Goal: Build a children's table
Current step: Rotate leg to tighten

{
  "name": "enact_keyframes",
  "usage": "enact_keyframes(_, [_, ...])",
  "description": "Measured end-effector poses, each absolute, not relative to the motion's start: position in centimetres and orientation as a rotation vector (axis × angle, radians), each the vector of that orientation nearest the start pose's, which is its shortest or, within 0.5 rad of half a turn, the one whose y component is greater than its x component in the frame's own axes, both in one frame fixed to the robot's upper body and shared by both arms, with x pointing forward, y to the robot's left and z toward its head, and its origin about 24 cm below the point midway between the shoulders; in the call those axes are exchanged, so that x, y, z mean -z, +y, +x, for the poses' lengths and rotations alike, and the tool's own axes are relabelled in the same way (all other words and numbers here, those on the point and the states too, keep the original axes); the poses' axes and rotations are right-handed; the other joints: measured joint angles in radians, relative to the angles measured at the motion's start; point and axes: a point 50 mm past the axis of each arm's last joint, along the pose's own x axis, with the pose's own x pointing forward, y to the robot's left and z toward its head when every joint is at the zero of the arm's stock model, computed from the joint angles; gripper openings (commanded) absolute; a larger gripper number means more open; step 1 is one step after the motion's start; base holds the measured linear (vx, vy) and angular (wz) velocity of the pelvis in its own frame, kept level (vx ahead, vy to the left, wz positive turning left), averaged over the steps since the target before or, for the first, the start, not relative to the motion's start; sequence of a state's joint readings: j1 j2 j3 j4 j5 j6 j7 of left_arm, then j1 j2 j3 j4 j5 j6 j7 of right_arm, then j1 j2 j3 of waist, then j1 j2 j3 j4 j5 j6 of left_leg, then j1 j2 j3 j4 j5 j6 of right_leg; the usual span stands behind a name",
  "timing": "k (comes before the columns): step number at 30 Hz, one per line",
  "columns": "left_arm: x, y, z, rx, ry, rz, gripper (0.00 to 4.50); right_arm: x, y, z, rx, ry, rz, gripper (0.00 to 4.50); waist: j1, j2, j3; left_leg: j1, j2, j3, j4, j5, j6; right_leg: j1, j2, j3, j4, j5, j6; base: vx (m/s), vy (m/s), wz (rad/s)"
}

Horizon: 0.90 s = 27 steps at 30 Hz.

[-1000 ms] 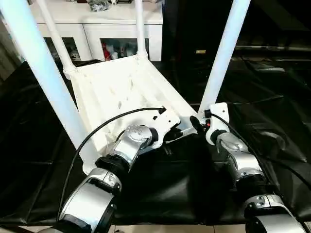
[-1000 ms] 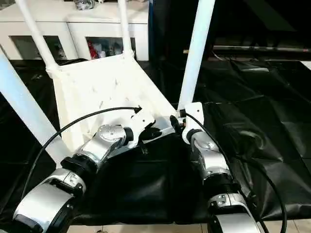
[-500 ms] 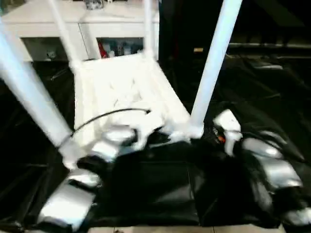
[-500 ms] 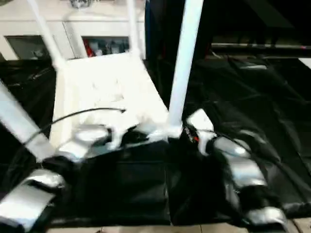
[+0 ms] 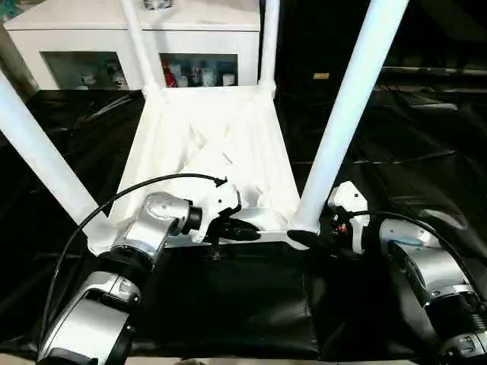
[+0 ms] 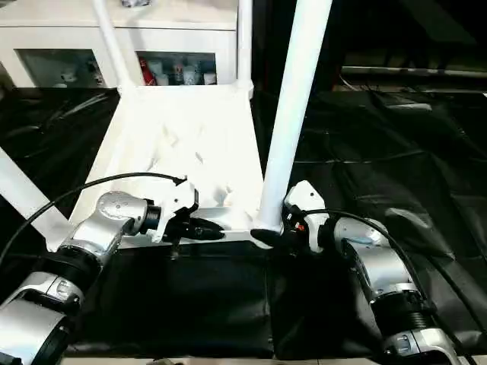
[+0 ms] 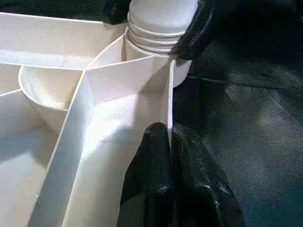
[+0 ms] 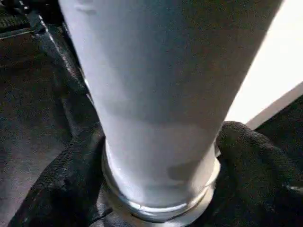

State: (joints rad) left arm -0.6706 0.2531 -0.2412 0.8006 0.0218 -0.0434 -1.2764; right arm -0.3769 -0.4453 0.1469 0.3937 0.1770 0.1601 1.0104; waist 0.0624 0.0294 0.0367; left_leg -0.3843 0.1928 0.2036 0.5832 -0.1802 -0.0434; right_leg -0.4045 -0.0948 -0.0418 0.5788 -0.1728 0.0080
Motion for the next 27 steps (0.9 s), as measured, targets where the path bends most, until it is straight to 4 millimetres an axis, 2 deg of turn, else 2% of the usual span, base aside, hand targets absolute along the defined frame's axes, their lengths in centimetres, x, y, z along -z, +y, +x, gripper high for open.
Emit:
enact_keyframes(3, [-4.6,11.0,32.1,1.441,0.388,0.306,0.0,-4.6,-17.5,29.5,-1.047,0.346,-0.174,3.29,0.0,0.0,0.0,0.0,0.0,0.0,0.001,0.0,0.0,0.0,0.0,0.0,0.0,0.0,0.0,0.0,0.0,0.0])
enact_keyframes(5, [-4.6,11.0,32.1,1.439,0.392,0.302,0.0,-4.6,-17.4,29.5,-1.053,0.345,-0.169,2.98,0.0,0.0,0.0,0.0,0.0,0.0,0.001,0.0,0.0,0.0,0.0,0.0,0.0,0.0,0.0,0.0,0.0,0.0])
enact_keyframes(13, [-4.5,11.0,32.1,1.422,0.39,0.306,0.0,-4.5,-17.2,29.6,-1.033,0.345,-0.161,2.76,-0.003,0.0,0.0,0.0,0.0,0.0,0.002,0.0,0.0,0.0,0.0,0.0,0.001,0.0,0.0,0.0,0.0,0.0])
enact_keyframes(15, [-4.4,10.2,32.5,1.363,0.381,0.308,0.0,-4.1,-17.1,30.0,-0.944,0.338,-0.157,2.76,-0.005,0.0,0.0,0.002,0.0,0.0,0.003,0.0,0.0,0.002,0.0,0.001,0.002,0.0,0.0,0.0,0.0,0.0])
enact_keyframes(19, [-4.2,6.7,33.9,1.138,0.37,0.293,0.0,-3.4,-16.3,32.7,-0.527,0.313,-0.077,2.75,-0.023,0.0,0.0,0.004,-0.001,0.0,0.004,0.0,-0.001,0.003,0.0,0.002,0.001,0.002,-0.002,0.0,0.0,0.0])
enact_keyframes(21, [-4.1,5.2,34.2,1.067,0.368,0.286,0.0,-3.2,-15.8,33.5,-0.373,0.315,-0.048,2.75,-0.028,0.001,-0.001,0.004,-0.002,0.0,0.004,0.0,-0.001,0.003,0.0,0.003,0.0,0.0,0.001,0.0,0.0,0.0])
enact_keyframes(23, [-4.0,4.2,34.1,1.037,0.361,0.291,0.0,-3.2,-15.5,33.8,-0.305,0.322,-0.061,2.75,-0.028,0.003,-0.002,0.006,-0.002,-0.001,0.003,0.0,-0.001,0.006,0.0,0.002,-0.001,-0.001,0.003,0.0,0.0,0.0])
enact_keyframes(27, [-3.9,4.0,34.0,1.03,0.357,0.294,0.0,-3.1,-15.1,33.9,-0.294,0.313,-0.063,2.75,-0.028,0.007,-0.005,0.007,-0.003,-0.002,0.002,0.0,-0.001,0.008,0.0,0.002,-0.001,-0.001,0.003,0.0,0.0,0.0])
